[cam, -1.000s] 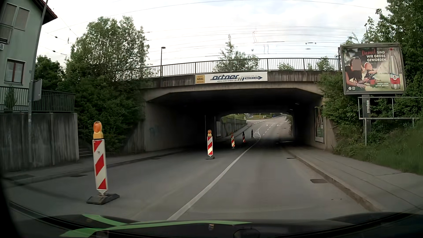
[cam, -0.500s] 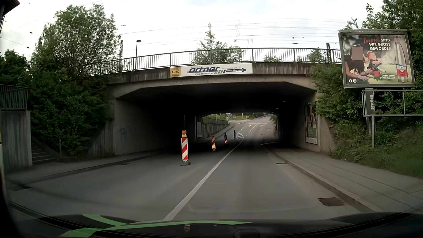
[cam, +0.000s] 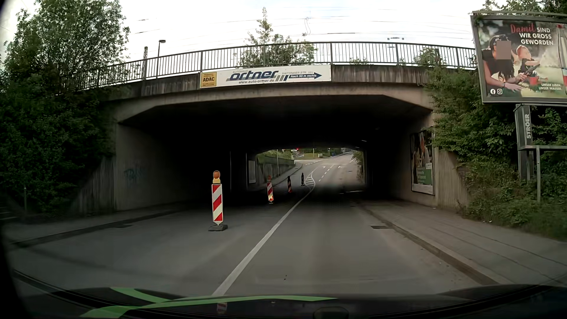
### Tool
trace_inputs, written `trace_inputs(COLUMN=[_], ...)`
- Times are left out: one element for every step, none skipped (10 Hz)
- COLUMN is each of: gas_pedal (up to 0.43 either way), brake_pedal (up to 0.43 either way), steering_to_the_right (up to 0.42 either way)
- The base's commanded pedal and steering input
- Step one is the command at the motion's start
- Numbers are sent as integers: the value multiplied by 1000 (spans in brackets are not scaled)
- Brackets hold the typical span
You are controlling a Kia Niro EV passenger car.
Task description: Follow the waypoints while adhering to traffic rules and regulations
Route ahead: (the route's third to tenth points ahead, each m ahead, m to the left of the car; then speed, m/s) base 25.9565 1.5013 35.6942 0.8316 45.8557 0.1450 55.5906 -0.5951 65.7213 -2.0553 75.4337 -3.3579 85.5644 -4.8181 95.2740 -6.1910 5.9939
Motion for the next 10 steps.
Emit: trace_inputs(gas_pedal=[157, 157, 157, 157, 157, 157, 157, 157, 157, 157], brake_pedal=[0, 0, 0, 0, 0, 0, 0, 0, 0, 0], steering_to_the_right=[39, 38, 36, 31, 27, 24, 23, 23, 20, 15])
